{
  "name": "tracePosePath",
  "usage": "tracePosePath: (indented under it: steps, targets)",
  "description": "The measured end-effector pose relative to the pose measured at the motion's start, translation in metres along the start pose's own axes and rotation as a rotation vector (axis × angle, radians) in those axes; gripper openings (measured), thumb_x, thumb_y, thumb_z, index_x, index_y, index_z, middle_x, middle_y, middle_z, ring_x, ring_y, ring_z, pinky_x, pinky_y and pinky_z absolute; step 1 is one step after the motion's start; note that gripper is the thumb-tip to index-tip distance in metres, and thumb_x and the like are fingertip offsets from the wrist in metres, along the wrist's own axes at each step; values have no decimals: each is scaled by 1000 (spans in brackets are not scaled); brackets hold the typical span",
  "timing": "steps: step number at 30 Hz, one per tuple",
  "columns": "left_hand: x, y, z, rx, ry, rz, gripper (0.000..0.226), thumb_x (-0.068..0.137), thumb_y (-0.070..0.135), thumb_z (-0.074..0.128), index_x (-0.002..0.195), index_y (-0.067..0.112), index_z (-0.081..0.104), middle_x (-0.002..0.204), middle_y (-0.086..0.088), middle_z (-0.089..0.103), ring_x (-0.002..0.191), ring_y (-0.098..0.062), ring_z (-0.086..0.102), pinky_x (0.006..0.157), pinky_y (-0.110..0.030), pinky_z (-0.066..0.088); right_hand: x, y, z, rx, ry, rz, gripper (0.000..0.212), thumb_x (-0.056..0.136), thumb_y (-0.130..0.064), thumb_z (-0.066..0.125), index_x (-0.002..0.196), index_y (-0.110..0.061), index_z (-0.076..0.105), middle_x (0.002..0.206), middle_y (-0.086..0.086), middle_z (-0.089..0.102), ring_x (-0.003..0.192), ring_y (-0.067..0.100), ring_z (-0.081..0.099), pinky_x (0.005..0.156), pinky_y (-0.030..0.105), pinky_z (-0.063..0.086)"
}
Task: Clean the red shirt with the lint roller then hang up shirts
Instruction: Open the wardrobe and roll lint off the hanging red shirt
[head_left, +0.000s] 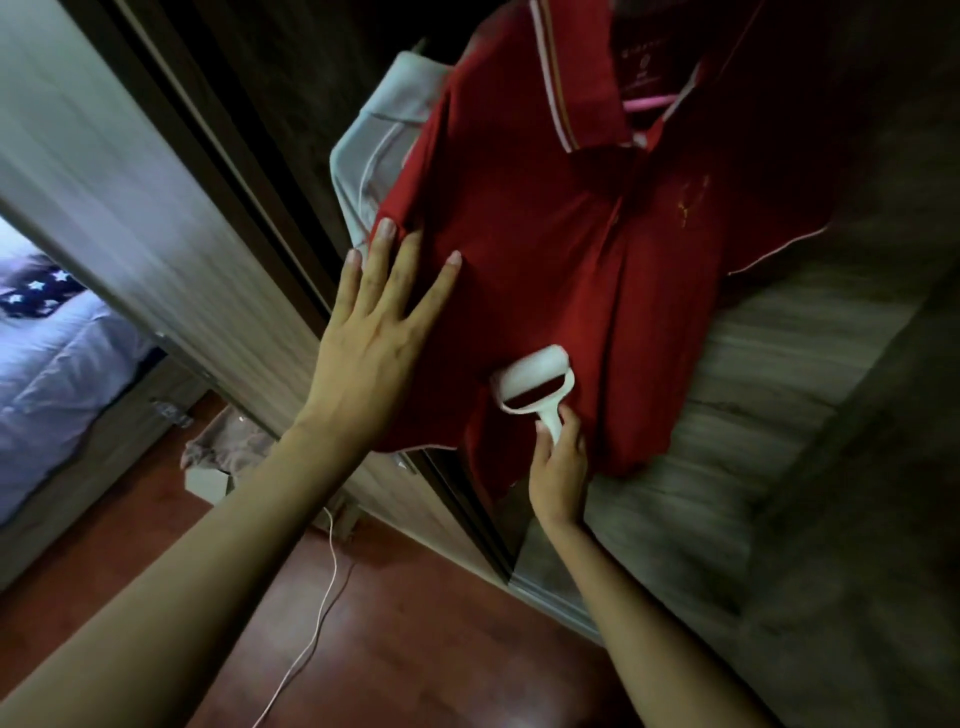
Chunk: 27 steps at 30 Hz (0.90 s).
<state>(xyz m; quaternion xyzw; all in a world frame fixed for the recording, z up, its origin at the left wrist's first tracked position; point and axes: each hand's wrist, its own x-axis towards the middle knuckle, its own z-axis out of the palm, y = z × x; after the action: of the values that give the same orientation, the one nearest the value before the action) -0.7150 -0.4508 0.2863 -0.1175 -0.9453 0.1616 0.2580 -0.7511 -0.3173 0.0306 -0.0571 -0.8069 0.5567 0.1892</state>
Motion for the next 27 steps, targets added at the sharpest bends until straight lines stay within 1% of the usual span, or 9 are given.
tracePosePath:
  steps: [2,6,9,13,16,18,20,23,27]
  targets:
    - [-1,2,0,-4,8,4,61,93,10,25,153,18,17,157,-22,16,147,-38,0,118,-49,-2,-11,21,6,-109,-121,63,34,97,-30,51,128,-16,50,111,10,65,96,26,65,74,37,53]
    - [0,-2,2,25,11,11,61,92,12,17,153,18,18,157,-22,18,147,-38,4,118,-49,1,-44,72,4,-249,-340,314,36,98,-30,50,131,-18,48,117,13,65,103,33,63,75,37,50]
    - [0,-2,6,40,2,-1,61,92,17,15,153,18,19,156,-21,21,147,-38,6,118,-49,1,-47,73,-6,-202,-287,265,37,97,-30,50,131,-18,49,116,13,65,102,31,64,75,35,50]
    - [0,3,8,18,9,-6,60,93,16,16,153,18,18,156,-22,20,147,-38,5,117,-48,-1,-13,28,-9,-30,-76,116,35,97,-30,50,129,-15,51,113,12,66,98,28,64,74,33,49]
    - [-1,6,9,8,25,2,58,96,13,28,153,17,19,156,-22,19,147,-39,5,118,-49,0,0,5,-7,66,-23,61,35,97,-27,51,129,-12,51,115,9,66,100,22,62,79,27,45]
    - [-2,6,10,5,42,3,60,95,10,38,153,17,20,156,-22,19,147,-39,5,118,-49,0,-8,12,-4,24,-112,63,35,97,-28,51,130,-15,52,116,8,66,101,23,63,78,26,45]
    - [0,4,9,17,61,0,61,95,7,41,152,16,21,156,-23,21,146,-39,6,118,-49,2,-24,33,-2,-150,-295,141,34,97,-30,50,131,-22,50,121,6,64,105,26,63,77,30,45]
    - [1,0,9,17,61,-3,61,94,6,38,152,16,22,155,-23,22,146,-39,8,118,-49,3,-48,63,-11,-454,-478,219,36,98,-34,46,134,-30,46,130,0,59,115,24,58,91,38,41]
    - [0,-1,12,6,35,-5,56,97,15,30,152,16,21,155,-23,23,147,-39,7,118,-49,2,-40,54,-34,-346,-156,132,33,95,-30,52,127,-24,54,115,7,66,104,32,62,87,44,43]
